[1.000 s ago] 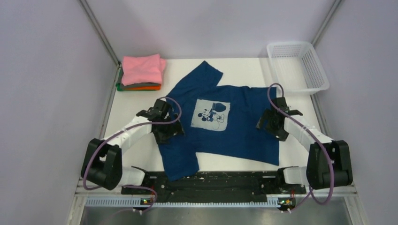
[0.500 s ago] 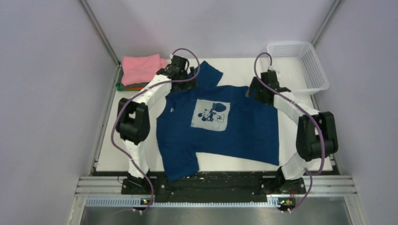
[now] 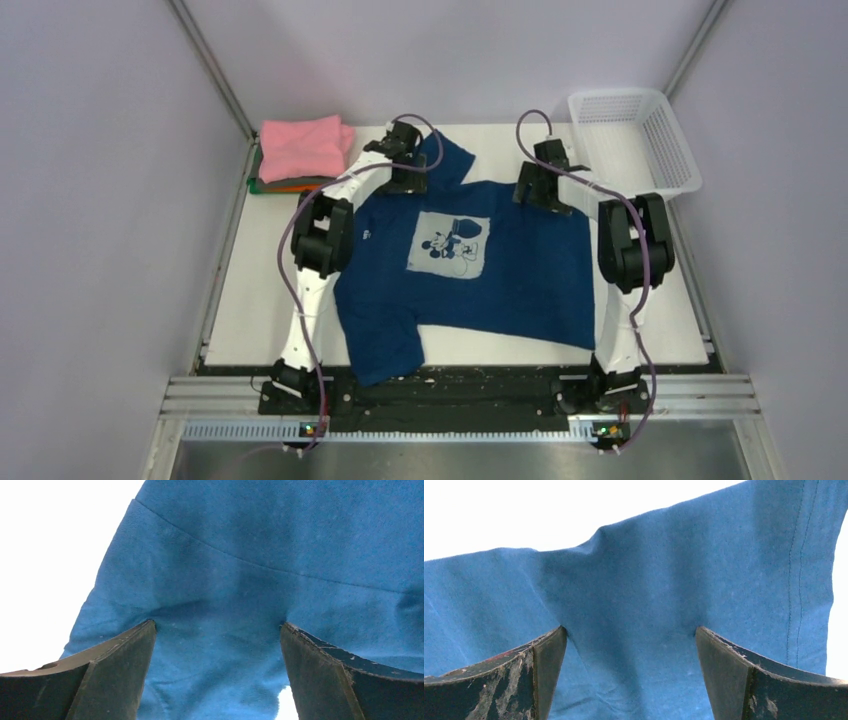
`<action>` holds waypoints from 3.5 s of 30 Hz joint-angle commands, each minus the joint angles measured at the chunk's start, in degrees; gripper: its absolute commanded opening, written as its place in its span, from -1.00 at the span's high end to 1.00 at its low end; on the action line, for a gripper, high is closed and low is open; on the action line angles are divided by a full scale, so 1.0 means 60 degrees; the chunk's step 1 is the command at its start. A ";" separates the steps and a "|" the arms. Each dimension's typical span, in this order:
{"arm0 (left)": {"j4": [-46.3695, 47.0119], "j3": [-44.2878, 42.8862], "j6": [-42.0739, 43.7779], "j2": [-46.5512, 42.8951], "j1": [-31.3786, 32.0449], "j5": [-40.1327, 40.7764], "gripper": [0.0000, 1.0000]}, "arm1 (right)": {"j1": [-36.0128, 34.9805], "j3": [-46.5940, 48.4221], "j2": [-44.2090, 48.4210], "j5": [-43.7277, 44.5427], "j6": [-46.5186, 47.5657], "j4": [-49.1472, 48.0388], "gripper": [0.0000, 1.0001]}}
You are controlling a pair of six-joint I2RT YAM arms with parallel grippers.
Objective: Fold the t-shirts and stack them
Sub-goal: Flatten out the tshirt, then grab the side of the flattened tshirt closest away from the robot with both arms
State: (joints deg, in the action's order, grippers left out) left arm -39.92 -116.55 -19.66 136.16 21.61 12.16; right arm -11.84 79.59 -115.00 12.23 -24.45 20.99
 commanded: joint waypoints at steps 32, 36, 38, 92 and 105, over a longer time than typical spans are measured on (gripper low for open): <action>0.0390 0.2097 -0.0674 -0.4238 -0.0098 0.0217 -0.98 | -0.0294 0.2539 0.0787 -0.0107 0.0263 0.0403 -0.97; -0.0402 0.5081 -0.1705 -0.6424 0.0614 0.0236 -0.96 | -0.0334 0.0612 0.2159 -0.0080 -0.0412 0.0331 -0.97; -0.0629 0.6796 -0.2224 -0.7480 0.1398 0.0595 -0.96 | -0.0363 -0.0408 0.2886 -0.0089 -0.0702 0.0311 -0.97; -0.0451 1.4606 -0.6447 -1.4079 0.4624 -0.1673 1.00 | -0.0239 -1.0163 1.0627 0.2348 -0.4195 0.0131 -0.12; -0.0654 1.4855 -0.6695 -1.4683 0.4631 -0.1786 1.00 | -0.0224 -1.0404 1.0649 0.2152 -0.4127 -0.0618 -0.09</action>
State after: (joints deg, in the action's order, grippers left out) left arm -43.38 -27.81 -58.74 49.41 49.23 2.09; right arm -13.61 17.61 -50.96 25.85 -49.28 18.70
